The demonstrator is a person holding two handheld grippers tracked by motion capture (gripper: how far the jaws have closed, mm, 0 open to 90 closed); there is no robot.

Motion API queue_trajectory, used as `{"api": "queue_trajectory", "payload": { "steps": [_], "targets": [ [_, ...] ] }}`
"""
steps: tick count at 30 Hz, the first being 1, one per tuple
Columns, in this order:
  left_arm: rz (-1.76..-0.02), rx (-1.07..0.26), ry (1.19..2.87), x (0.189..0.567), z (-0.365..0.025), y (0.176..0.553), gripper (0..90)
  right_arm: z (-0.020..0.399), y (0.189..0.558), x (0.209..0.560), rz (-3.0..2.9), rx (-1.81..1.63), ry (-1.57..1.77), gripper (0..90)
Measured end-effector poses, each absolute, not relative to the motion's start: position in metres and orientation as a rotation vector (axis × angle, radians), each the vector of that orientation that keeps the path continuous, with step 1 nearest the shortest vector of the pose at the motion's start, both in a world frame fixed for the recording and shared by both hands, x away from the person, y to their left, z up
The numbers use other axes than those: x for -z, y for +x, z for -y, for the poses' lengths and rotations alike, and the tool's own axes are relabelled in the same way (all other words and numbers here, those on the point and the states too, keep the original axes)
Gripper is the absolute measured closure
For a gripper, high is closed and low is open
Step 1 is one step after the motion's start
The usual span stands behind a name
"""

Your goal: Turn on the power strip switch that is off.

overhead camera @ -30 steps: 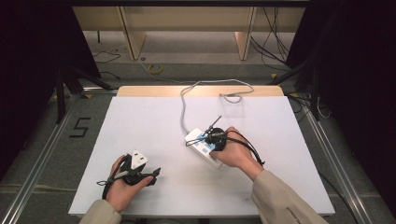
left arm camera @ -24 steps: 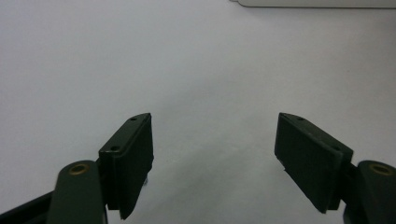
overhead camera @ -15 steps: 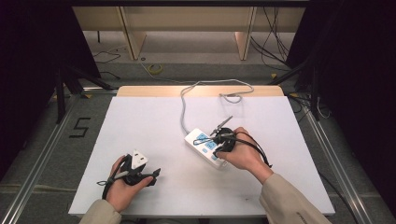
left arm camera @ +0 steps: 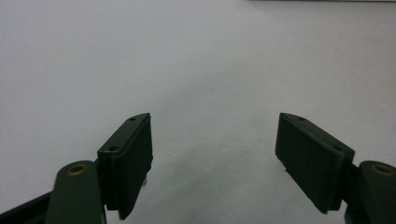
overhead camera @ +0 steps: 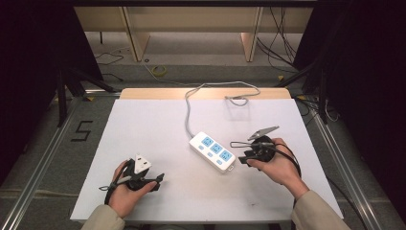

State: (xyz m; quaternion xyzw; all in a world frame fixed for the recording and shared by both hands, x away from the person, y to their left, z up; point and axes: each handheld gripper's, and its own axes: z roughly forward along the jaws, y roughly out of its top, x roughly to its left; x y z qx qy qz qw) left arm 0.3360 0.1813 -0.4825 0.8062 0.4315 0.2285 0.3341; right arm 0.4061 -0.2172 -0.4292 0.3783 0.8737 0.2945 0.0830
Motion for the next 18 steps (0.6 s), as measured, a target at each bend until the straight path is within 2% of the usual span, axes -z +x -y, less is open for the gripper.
{"api": "queue_trajectory", "payload": {
  "steps": [7,18],
  "targets": [
    [-1.132,-0.592,2.103,0.484,-0.182,0.336,27.2,0.256,0.387,0.441,-2.499,-0.995,1.146,56.1],
    [-1.14,-0.58,2.109,0.487,-0.182,0.339,26.1,0.283,0.369,0.458,-2.358,-1.149,1.171,49.7]
  ]
}}
